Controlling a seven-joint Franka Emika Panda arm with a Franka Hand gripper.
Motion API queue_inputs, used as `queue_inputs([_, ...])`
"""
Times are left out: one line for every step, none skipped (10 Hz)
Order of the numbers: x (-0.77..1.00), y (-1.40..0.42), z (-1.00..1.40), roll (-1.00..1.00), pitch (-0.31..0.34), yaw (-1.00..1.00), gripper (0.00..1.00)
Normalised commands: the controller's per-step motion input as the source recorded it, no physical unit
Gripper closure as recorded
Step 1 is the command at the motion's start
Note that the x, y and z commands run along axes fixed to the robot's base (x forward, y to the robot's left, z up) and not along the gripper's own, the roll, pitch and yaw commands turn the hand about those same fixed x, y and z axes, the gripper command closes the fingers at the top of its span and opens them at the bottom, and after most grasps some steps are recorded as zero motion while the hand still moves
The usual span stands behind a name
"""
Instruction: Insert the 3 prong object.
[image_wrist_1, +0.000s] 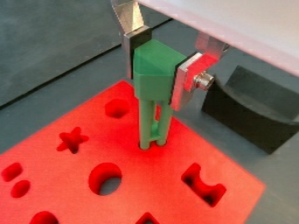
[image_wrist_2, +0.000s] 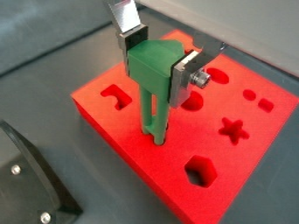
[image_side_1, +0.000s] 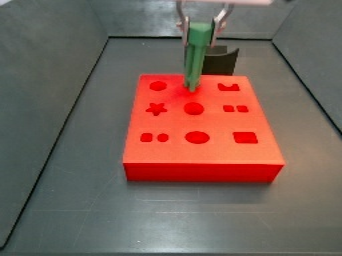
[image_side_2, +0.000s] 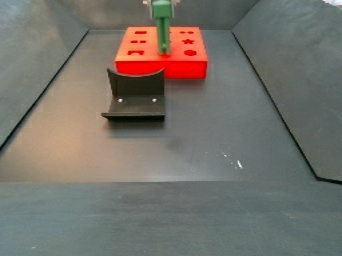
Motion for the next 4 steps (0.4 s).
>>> queue_inputs([0.0, 0.0, -0.58, 0.25, 0.034, 0.0, 1.0])
queue_inputs([0.09, -0.01, -0.58, 0.15, 0.05, 0.0, 1.0])
queue_inputs([0.07, 0.0, -0.19, 0.0, 0.039, 0.0, 1.0])
queue_inputs([0.0, 0.0, 0.0, 0.0, 0.0, 0.0, 1.0])
